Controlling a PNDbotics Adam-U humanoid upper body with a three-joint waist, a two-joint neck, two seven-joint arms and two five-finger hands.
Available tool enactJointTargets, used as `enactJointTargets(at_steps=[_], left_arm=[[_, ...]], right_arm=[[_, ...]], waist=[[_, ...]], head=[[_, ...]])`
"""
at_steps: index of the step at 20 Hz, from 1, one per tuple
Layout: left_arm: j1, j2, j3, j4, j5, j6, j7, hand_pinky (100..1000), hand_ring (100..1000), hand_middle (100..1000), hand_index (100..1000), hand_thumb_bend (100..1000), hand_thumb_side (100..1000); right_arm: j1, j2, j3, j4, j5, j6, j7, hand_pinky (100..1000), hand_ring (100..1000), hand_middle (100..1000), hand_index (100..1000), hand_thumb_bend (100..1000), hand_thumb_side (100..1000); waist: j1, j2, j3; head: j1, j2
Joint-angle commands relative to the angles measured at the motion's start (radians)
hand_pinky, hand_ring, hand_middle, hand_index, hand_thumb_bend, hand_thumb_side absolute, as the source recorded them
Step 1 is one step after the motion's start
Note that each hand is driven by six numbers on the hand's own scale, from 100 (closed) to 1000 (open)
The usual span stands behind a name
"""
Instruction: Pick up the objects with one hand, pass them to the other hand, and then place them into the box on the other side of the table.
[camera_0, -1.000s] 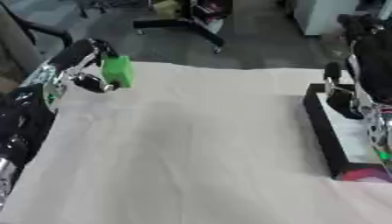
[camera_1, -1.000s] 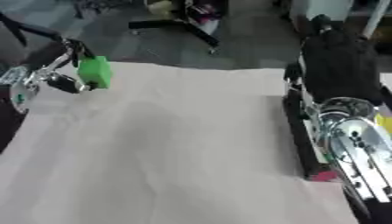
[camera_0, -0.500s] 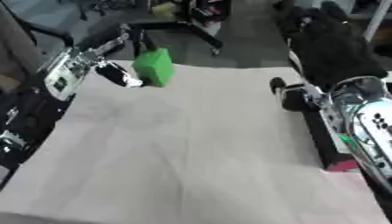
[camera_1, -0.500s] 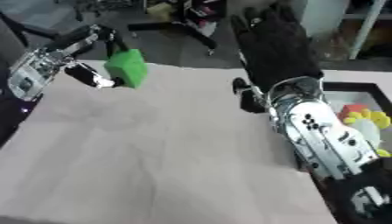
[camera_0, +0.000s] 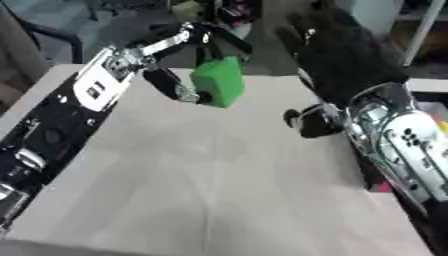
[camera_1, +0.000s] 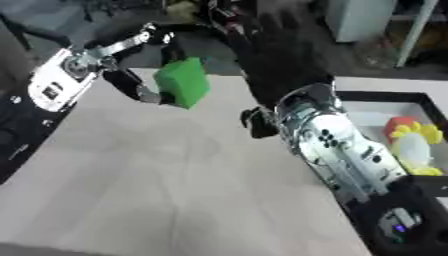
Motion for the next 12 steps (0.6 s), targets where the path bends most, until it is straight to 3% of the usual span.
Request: enactJointTargets(at_steps=[1, 12], left_arm=[[-0.037, -0.015, -0.001, -0.012, 0.022, 0.005, -0.018, 673, 433, 379, 471, 100, 101], [-0.071, -0.094, -0.010, -0.022, 0.061, 0.020, -0.063, 671, 430, 375, 468, 100, 107]], right_arm=[[-0.023, 0.002, 0.002, -0.012, -0.012, 0.003, 0.003, 1000, 982, 999, 1000, 551, 285], [-0.026, 0.021, 0.030, 0.046, -0.034, 0.042, -0.054, 1000, 944, 978, 1000, 523, 218]], waist=[[0.002, -0.012, 0.001], [0.002, -0.007, 0.001]], head=[[-0.008, 0.003], [-0.013, 0.005]])
